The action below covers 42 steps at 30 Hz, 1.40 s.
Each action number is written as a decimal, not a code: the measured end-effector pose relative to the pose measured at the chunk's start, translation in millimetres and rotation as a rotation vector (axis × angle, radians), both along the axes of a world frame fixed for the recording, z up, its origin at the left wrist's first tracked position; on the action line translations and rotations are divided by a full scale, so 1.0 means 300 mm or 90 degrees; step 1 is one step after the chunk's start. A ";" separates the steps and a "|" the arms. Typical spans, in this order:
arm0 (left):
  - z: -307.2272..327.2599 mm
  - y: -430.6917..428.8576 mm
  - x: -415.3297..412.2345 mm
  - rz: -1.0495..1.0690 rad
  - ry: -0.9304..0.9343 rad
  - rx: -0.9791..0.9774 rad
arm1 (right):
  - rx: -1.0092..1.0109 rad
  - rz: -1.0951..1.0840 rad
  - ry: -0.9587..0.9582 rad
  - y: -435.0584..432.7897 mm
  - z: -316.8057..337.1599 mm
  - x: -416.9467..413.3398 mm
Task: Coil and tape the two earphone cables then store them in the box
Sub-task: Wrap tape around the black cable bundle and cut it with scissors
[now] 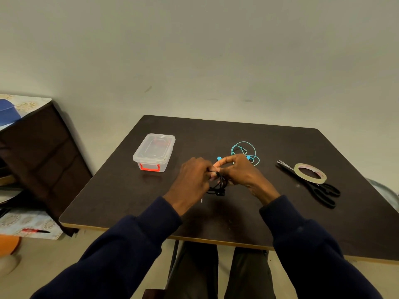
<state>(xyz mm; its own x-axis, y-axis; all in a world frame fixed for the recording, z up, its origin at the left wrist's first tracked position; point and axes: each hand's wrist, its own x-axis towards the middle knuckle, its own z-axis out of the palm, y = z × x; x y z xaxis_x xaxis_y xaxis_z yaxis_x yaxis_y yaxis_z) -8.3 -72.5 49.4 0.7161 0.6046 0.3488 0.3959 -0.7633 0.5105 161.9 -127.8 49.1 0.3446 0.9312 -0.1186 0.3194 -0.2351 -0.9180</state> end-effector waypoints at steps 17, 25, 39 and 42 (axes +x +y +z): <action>0.035 0.119 -0.011 -0.003 -0.068 -0.284 | 0.293 -0.009 -0.173 -0.048 -0.096 -0.076; 0.041 0.142 -0.021 -0.020 -0.140 -0.641 | 0.396 -0.003 -0.431 -0.083 -0.088 -0.075; 0.023 0.125 -0.021 -0.009 -0.195 -0.679 | 0.444 0.040 -0.587 -0.066 -0.084 -0.059; 0.009 0.108 -0.025 -0.056 -0.196 -0.619 | 0.422 0.029 -0.528 -0.065 -0.074 -0.061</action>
